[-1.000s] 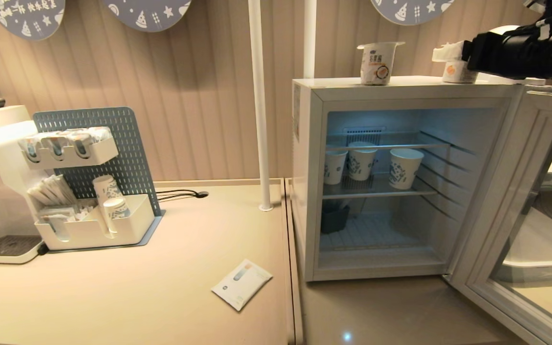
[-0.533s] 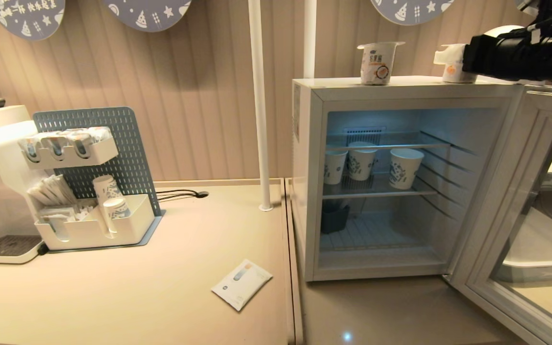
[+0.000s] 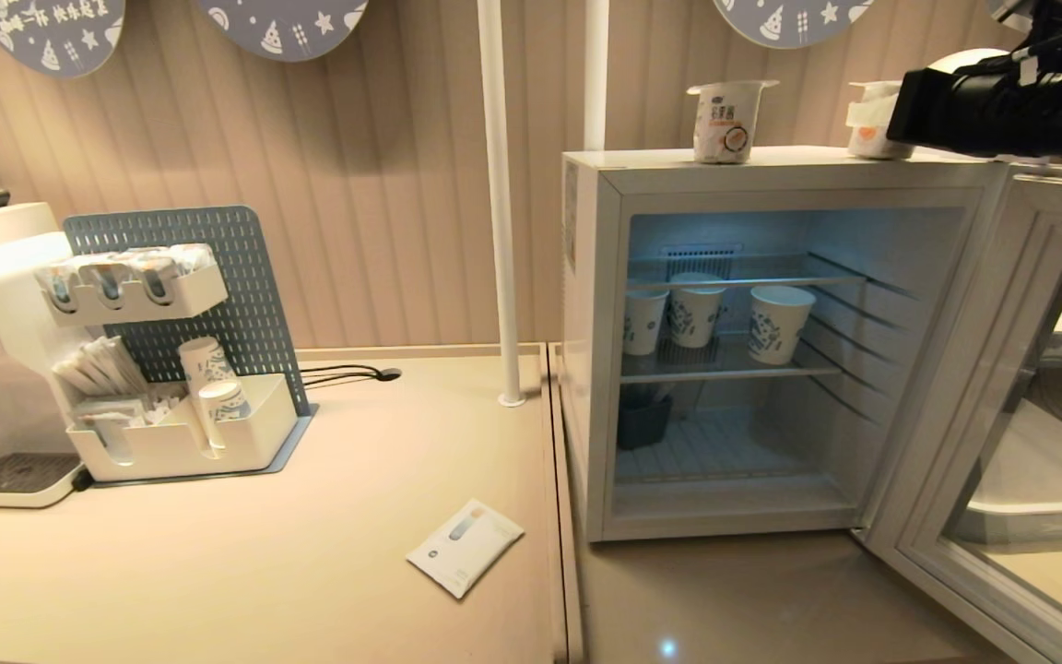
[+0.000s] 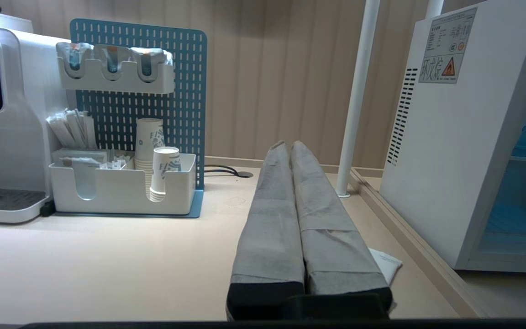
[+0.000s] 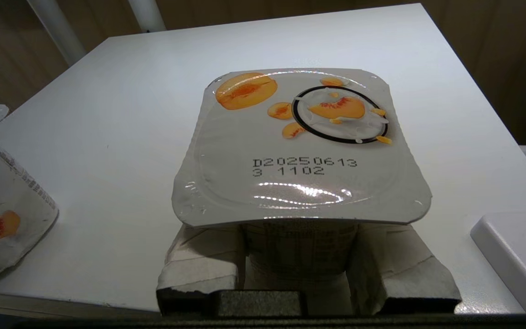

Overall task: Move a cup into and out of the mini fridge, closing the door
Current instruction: Put the yoghurt in the freezer

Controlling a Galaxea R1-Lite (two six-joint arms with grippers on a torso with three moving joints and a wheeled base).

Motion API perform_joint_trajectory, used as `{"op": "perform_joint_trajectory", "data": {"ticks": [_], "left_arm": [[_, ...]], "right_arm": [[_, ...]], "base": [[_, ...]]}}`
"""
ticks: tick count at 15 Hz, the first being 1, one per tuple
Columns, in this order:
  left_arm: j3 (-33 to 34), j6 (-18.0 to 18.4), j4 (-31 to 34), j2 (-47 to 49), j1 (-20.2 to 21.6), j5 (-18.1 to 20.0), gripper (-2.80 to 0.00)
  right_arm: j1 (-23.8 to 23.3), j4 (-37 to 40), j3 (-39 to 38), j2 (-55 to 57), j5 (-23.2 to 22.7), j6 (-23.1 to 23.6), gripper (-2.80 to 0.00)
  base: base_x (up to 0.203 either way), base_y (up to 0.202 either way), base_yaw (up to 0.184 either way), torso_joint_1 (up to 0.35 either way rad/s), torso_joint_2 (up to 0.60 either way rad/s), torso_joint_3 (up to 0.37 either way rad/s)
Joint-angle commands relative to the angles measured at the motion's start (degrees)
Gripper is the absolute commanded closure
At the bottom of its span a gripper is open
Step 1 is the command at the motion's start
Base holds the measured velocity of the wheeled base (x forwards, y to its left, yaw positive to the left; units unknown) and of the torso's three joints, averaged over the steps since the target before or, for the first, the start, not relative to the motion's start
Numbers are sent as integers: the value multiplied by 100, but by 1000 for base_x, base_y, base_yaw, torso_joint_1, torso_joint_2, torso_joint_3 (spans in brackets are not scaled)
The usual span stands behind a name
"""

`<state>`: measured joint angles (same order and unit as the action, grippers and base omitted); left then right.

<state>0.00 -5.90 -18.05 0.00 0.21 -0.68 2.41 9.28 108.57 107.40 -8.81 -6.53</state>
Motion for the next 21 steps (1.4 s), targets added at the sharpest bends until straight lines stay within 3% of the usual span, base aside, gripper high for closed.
{"op": "perform_joint_trajectory", "data": {"ticks": [1, 9, 13, 17, 21], "left_arm": [[229, -8, -14, 9, -3, -2, 0], [229, 1, -14, 9, -3, -2, 0], [229, 1, -14, 9, -3, -2, 0], [229, 11, -14, 9, -3, -2, 0], [229, 36, -14, 9, -3, -2, 0]], "right_arm": [[25, 12, 6, -92, -6, -13, 0], [300, 649, -447, -1678, -8, -43, 0], [686, 713, -1930, -3310, 61, -55, 0], [977, 653, -4008, -4826, 95, -250, 0], [1191, -14, -5880, -5475, 106, -510, 0]], "base": [[0, 0, 0, 0, 0, 0], [0, 0, 0, 0, 0, 0], [0, 0, 0, 0, 0, 0], [0, 0, 0, 0, 0, 0], [0, 0, 0, 1, 8, 2]]}}
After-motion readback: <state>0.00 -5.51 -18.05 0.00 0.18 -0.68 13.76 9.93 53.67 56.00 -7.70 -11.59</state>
